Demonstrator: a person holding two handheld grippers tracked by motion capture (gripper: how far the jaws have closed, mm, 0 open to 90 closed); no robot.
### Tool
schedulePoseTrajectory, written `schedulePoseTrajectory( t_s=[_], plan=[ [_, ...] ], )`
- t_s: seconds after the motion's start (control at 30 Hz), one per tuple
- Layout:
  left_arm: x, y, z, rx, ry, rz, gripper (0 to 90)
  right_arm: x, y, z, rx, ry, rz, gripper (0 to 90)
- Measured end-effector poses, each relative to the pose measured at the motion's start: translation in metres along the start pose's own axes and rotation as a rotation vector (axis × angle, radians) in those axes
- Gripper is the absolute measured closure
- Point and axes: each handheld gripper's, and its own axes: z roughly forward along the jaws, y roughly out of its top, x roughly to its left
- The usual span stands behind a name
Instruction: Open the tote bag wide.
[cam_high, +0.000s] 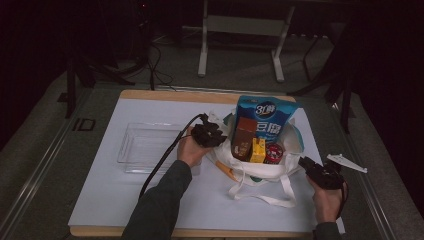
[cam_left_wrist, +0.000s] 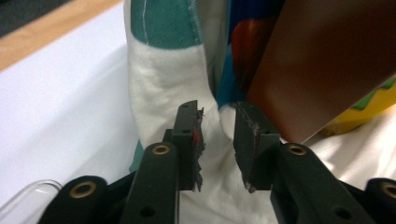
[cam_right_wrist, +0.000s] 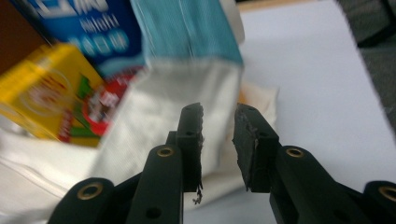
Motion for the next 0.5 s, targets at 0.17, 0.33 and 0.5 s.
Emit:
schedulePoseTrajectory(
  t_s=[0.17, 0.33, 0.5],
  plan=[
    [0.001, 0.005, -0.012, -0.062, 0.006, -0.007, 62.6, 0.006, 0.018, -0.013, -0.055, 0.018, -0.028, 68.8],
    [0.000, 0.012, -0.021, -0.114, 0.025, -0.001, 60.2, 0.017, 0.034, -0.017, -0.085, 0.034, -0.066, 64.0],
    [-0.001, 0.020, -0.027, -0.164, 0.040, 0.004, 60.6, 0.026, 0.045, -0.011, -0.087, 0.028, -0.102, 65.0]
  ],
)
